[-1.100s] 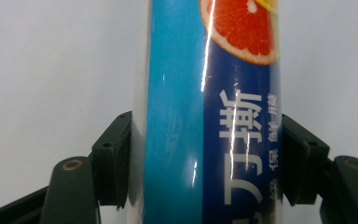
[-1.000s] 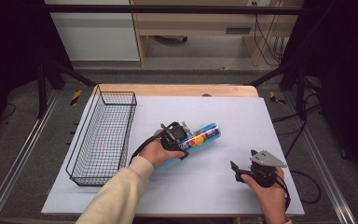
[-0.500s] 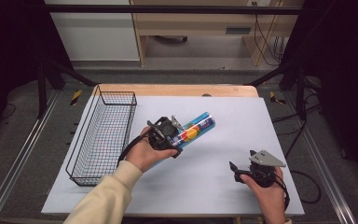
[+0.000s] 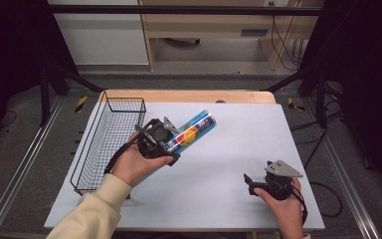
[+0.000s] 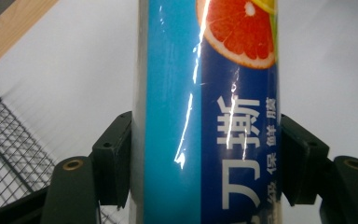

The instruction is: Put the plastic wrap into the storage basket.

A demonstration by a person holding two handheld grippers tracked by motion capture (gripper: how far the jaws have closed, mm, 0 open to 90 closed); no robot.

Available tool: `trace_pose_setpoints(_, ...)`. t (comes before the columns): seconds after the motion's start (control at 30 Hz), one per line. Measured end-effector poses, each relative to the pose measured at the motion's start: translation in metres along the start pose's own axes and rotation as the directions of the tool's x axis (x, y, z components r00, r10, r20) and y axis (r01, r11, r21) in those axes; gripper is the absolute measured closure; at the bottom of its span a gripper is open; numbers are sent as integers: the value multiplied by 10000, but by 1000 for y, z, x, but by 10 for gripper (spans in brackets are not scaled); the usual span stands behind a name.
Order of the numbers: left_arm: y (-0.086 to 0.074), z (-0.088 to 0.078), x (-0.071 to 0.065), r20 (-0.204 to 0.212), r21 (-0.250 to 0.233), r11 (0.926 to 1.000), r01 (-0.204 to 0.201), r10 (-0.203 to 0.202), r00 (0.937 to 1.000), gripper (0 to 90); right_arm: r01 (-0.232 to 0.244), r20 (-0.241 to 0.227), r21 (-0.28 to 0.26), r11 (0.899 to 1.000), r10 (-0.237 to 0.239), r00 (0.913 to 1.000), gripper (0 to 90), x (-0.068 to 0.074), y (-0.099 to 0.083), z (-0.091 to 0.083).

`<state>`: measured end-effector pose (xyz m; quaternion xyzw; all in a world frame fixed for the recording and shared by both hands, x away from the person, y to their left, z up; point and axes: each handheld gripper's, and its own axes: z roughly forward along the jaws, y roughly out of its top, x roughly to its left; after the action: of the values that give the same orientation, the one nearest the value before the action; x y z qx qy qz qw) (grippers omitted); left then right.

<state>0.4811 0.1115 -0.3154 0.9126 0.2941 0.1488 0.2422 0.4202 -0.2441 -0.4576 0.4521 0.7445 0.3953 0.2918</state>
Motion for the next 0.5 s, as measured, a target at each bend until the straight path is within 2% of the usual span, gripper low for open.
trace_pose_setpoints(0.2, -14, -23, 12, -329, -119, 9994, 322, -326, 9989, 320, -152, 146, -97, 9998, 153, 9998, 53, -5, -2, -3)
trace_pose_setpoints(0.3, -25, -34, 22, -529, -183, 9964, 831, -840, 9951, 320, -199, 166, -156, 9997, 202, 9997, 51, -8, -2, -4)
trace_pose_setpoints(0.5, -40, -46, 33, -791, -142, 9931, 1164, -1172, 9900, 320, -143, 216, -190, 9997, 147, 9997, 62, -6, -2, -5)
